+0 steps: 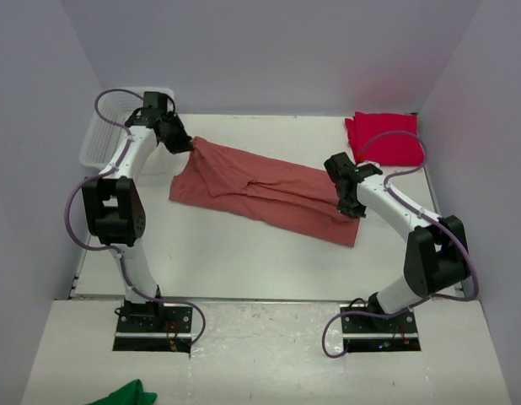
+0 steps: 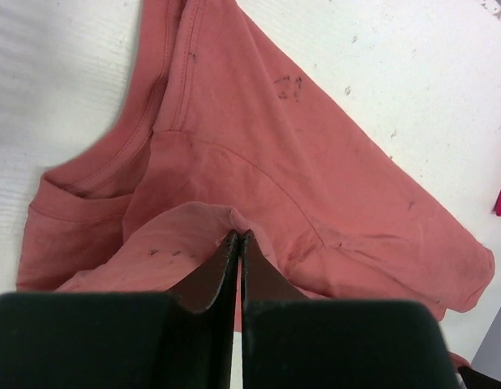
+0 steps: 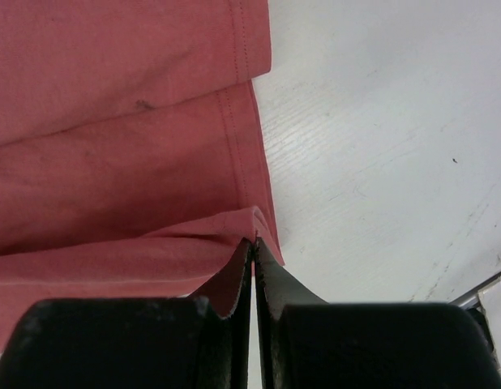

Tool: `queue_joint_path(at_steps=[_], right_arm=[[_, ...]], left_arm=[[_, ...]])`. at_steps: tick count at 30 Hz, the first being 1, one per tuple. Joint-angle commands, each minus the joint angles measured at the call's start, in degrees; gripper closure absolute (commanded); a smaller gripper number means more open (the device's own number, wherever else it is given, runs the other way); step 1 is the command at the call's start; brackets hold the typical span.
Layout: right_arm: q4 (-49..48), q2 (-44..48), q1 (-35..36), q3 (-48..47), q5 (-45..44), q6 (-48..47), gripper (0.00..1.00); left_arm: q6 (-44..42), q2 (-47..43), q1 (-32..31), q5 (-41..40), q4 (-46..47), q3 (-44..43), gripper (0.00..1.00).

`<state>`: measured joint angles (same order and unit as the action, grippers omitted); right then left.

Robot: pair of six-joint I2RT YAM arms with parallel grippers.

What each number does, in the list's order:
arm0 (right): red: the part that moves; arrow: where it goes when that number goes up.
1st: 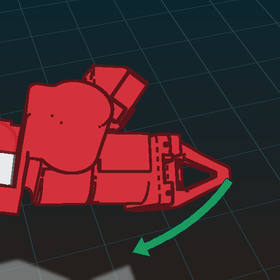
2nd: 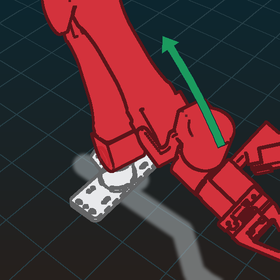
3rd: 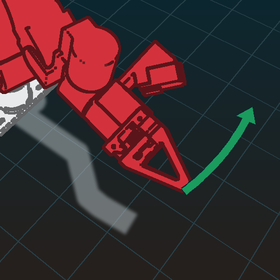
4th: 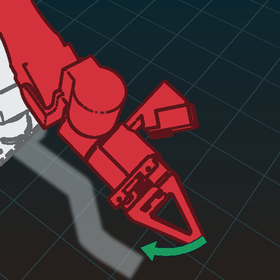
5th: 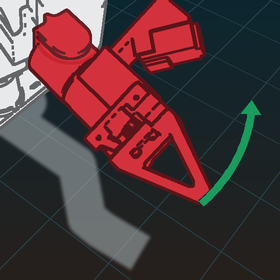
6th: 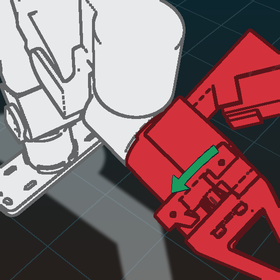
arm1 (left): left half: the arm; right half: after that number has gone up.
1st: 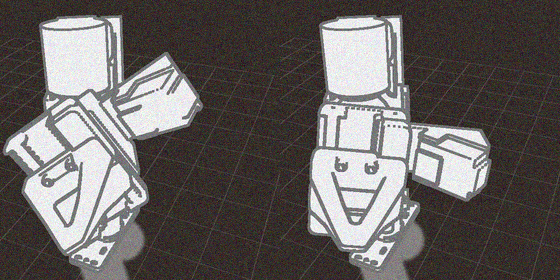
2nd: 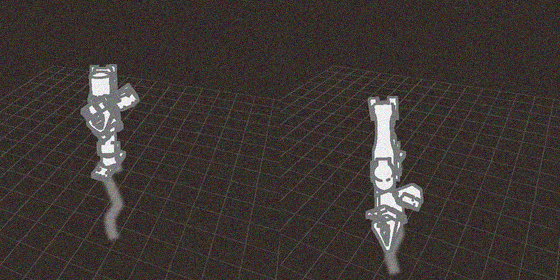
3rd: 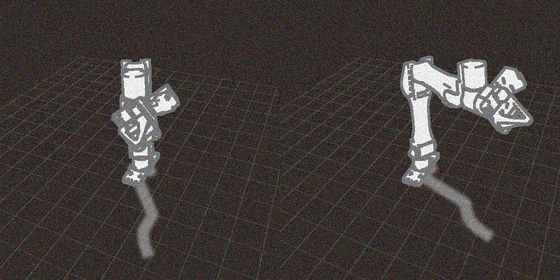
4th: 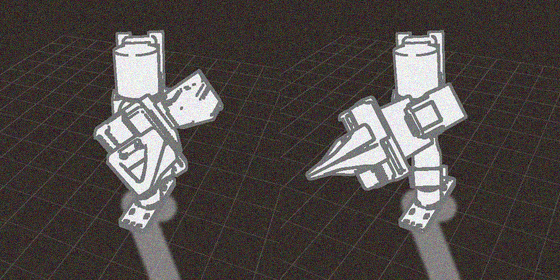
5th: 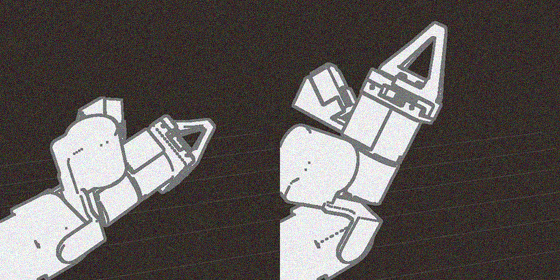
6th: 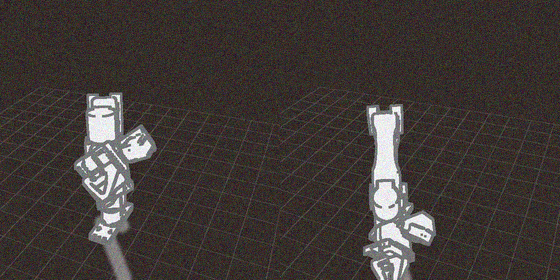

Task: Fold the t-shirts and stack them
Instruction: Fold the other side of the tshirt into a rectangle

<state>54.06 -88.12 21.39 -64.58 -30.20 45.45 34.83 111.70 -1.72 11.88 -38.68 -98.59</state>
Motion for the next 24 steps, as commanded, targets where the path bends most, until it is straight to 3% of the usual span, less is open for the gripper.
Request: queue_joint_path(at_steps=[1,24], right_arm=[[-0.98,-1.26,-0.56,-2.66,0.05,-1.51,1.00],[-4.23,-7.33,-4.77,-5.82,0.93,-5.19,1.00]], left_arm=[[-0.90,1.41,-0.83,1.83,1.32,-3.80,1.00],[-0.03,10.46,-1.71,1.57,-0.87,-13.38,1.00]])
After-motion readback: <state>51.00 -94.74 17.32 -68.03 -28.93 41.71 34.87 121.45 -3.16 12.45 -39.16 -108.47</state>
